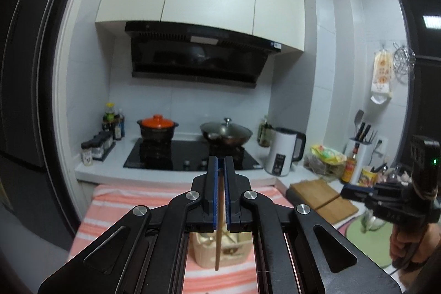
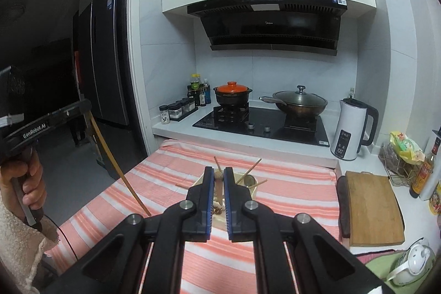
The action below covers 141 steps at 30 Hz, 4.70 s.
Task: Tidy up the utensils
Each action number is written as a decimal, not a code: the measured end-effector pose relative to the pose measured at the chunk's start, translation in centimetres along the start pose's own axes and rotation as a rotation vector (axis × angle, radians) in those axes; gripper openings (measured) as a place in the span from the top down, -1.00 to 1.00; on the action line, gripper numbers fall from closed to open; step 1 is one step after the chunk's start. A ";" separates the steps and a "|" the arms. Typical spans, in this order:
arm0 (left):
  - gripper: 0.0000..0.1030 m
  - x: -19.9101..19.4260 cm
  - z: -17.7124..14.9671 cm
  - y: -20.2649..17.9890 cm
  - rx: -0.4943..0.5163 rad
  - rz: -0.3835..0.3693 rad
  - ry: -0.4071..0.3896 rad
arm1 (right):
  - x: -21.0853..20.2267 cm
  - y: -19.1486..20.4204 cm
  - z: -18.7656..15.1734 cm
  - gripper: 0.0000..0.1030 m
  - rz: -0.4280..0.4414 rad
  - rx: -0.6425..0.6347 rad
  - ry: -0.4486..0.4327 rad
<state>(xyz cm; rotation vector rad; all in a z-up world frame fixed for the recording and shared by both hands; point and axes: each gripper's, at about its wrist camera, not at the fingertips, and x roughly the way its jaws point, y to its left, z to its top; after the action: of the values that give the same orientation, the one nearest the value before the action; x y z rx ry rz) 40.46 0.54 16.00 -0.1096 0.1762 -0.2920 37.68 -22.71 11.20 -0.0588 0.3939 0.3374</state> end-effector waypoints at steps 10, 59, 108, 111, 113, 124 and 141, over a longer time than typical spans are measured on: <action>0.97 12.2 -2.3 -0.5 -0.044 0.049 0.039 | 11.2 -2.1 1.4 0.86 0.016 0.008 0.169; -0.82 -0.6 -36.1 3.8 -0.049 0.205 0.670 | 1.3 7.4 -31.9 -0.34 -0.169 -0.016 0.289; -0.55 -3.8 -38.2 -4.9 0.175 0.034 0.714 | 2.1 6.8 -33.6 -0.34 -0.133 0.077 0.322; -0.20 -3.9 -38.4 -5.2 0.177 0.019 0.719 | 2.1 6.7 -33.5 -0.34 -0.133 0.074 0.320; 0.11 -3.9 -38.3 -5.3 0.168 0.011 0.718 | 2.1 6.7 -33.5 -0.34 -0.134 0.074 0.317; 0.92 -4.5 -37.9 -2.3 0.010 0.108 0.688 | 2.2 9.4 -32.8 -0.34 -0.035 0.014 0.343; 0.92 -7.4 -38.0 3.0 -0.096 0.252 0.649 | 11.5 18.6 -31.2 -0.13 0.075 -0.046 0.507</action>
<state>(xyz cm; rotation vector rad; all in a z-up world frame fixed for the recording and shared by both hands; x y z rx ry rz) 27.16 2.46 -20.42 -0.0833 0.8425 -0.0576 30.05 -5.38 -21.83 -0.1769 0.8923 0.4052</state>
